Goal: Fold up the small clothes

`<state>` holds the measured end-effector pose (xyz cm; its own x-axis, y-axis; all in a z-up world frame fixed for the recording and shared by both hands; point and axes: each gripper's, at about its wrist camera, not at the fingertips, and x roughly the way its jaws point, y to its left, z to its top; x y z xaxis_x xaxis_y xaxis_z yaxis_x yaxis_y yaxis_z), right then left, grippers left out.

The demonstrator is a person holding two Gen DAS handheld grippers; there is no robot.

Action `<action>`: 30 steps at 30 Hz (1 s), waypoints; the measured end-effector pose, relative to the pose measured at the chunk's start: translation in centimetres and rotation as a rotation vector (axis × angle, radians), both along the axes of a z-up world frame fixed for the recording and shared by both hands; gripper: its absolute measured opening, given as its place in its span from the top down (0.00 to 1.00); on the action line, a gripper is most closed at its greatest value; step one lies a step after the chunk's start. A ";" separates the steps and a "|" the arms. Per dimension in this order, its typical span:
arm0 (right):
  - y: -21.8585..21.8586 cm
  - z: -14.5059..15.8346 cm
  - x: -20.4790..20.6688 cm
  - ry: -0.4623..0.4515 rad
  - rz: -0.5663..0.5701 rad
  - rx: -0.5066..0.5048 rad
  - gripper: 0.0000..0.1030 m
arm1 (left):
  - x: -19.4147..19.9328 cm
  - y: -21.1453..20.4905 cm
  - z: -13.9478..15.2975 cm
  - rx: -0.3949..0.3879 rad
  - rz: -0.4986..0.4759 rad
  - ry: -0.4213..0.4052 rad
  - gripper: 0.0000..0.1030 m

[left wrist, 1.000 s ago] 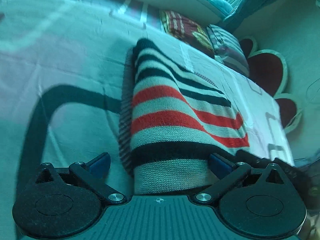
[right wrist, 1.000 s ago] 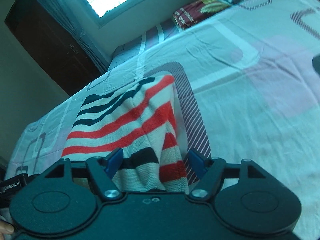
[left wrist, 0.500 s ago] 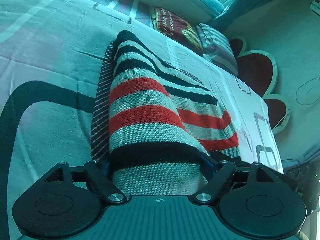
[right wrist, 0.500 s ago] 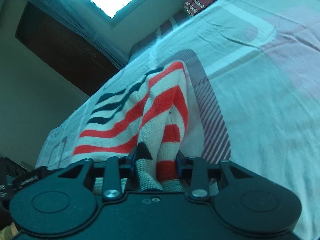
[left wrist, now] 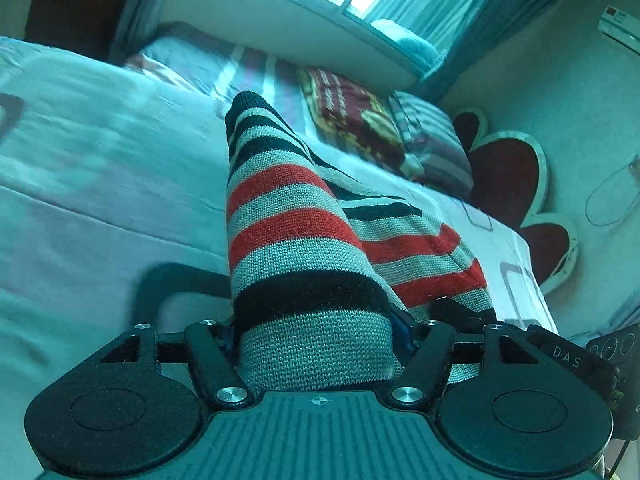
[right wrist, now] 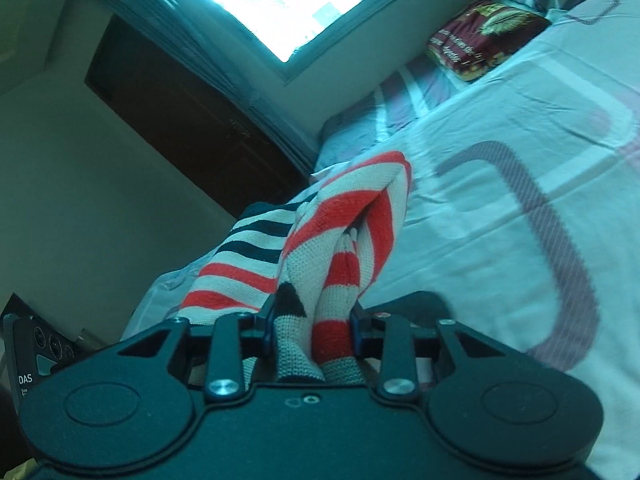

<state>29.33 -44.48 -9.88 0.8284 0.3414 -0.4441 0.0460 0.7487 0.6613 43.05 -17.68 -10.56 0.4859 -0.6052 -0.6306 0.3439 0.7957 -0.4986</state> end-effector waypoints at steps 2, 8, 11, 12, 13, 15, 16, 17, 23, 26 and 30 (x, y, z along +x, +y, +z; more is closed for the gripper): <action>2.3 0.4 0.8 -0.007 0.018 -0.007 0.68 | 0.4 2.6 0.4 0.001 0.015 -0.011 0.35; 9.8 0.7 2.6 -0.013 0.021 -0.009 0.68 | 1.7 10.8 0.7 0.009 0.034 -0.028 0.35; 13.4 0.2 4.0 -0.012 0.026 0.004 0.68 | 2.8 14.9 0.7 0.023 0.047 -0.037 0.35; 14.6 0.0 4.7 -0.012 0.028 0.006 0.68 | 3.3 16.2 0.6 0.029 0.052 -0.037 0.35; 15.8 -0.1 5.3 -0.010 0.031 0.007 0.68 | 3.8 17.5 0.4 0.037 0.059 -0.036 0.35; 18.2 -0.7 6.8 -0.007 0.041 0.011 0.68 | 4.9 19.6 0.1 0.055 0.072 -0.037 0.35; 19.2 -1.0 7.5 -0.006 0.045 0.012 0.68 | 5.5 20.4 -0.1 0.064 0.078 -0.038 0.35; 20.3 -1.2 8.2 -0.004 0.047 0.017 0.68 | 6.1 21.3 -0.3 0.071 0.084 -0.038 0.35; 24.6 -2.9 11.5 0.011 0.042 0.037 0.68 | 9.4 24.9 -2.1 0.104 0.105 -0.042 0.35; 26.2 -3.9 12.7 0.027 0.041 0.041 0.68 | 10.7 25.7 -3.3 0.117 0.109 -0.039 0.34; 26.6 -6.3 13.5 0.089 0.031 0.023 0.68 | 11.5 26.8 -6.1 0.162 0.110 -0.027 0.23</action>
